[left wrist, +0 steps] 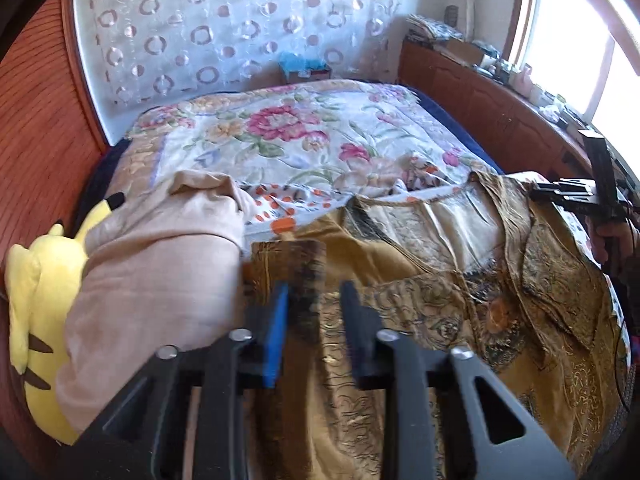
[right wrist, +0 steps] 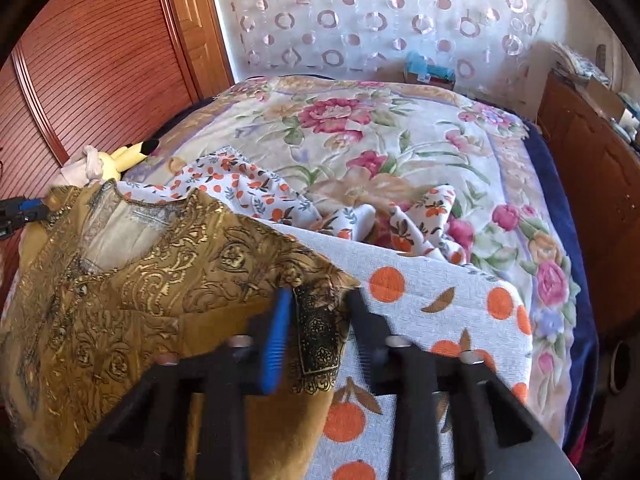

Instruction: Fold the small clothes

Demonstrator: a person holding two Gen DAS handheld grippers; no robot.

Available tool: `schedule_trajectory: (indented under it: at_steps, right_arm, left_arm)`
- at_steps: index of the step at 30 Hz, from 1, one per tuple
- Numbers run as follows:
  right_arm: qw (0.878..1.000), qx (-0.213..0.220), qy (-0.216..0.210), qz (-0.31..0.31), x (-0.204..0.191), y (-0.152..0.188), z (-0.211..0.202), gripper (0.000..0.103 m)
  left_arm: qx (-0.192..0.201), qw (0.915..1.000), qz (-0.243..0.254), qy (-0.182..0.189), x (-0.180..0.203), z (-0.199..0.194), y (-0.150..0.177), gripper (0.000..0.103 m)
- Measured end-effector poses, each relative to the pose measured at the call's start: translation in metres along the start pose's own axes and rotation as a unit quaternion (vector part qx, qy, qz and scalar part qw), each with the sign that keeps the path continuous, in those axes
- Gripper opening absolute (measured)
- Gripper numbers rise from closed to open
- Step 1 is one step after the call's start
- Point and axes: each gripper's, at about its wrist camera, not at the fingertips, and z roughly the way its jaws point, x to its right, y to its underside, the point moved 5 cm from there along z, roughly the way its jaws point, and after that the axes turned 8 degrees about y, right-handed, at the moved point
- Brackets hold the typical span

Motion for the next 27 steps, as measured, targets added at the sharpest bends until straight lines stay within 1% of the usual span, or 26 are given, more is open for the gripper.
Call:
schedule_trajectory:
  at_steps: [1,2,3,5,8,12,15,17,20,23,27]
  right_arm:
    - [1.0,-0.001,-0.005,-0.001,0.0,0.0,0.001,0.009]
    - [1.0,-0.001,-0.007,-0.004,-0.001,0.0,0.002,0.007]
    - [1.0,0.003,-0.004,-0.007,-0.002,0.001,-0.001,0.006]
    - [1.0,0.012,0.0,-0.009,-0.003,0.003,-0.008,0.005]
    - [0.999,0.037,-0.001,-0.001,-0.003,0.004,-0.029,0.004]
    - [0.997,0.081,-0.001,0.002,-0.01,0.009,-0.072,0.004]
    - [0.995,0.105,-0.001,-0.001,-0.018,0.02,-0.105,0.004]
    - [0.994,0.113,-0.002,-0.005,-0.027,0.032,-0.125,0.004]
    - [0.992,0.126,-0.002,-0.005,-0.035,0.06,-0.157,0.004]
    - [0.991,0.135,0.0,-0.007,-0.042,0.093,-0.185,0.004]
    - [0.99,0.14,-0.003,-0.006,-0.051,0.144,-0.222,0.004]
  left_arm:
    - [-0.004,1.0,0.003,0.0,0.001,0.001,0.001,0.01]
    - [-0.005,1.0,0.007,-0.004,0.002,0.0,0.002,0.01]
    - [-0.004,0.9999,0.008,-0.005,0.003,-0.001,0.001,0.007]
    - [0.003,1.0,0.009,-0.002,0.005,-0.008,0.001,0.005]
    - [0.032,0.9994,0.01,0.004,0.011,-0.032,-0.004,0.004]
    - [0.063,0.9978,0.02,0.007,0.026,-0.068,-0.004,0.003]
    - [0.083,0.9961,0.026,0.013,0.039,-0.095,0.004,0.003]
    - [0.096,0.9948,0.027,0.018,0.047,-0.112,0.013,0.003]
    - [0.112,0.993,0.027,0.023,0.055,-0.136,0.031,0.003]
    - [0.131,0.9907,0.025,0.028,0.065,-0.162,0.061,0.003]
    - [0.143,0.989,0.015,0.036,0.071,-0.18,0.104,0.003]
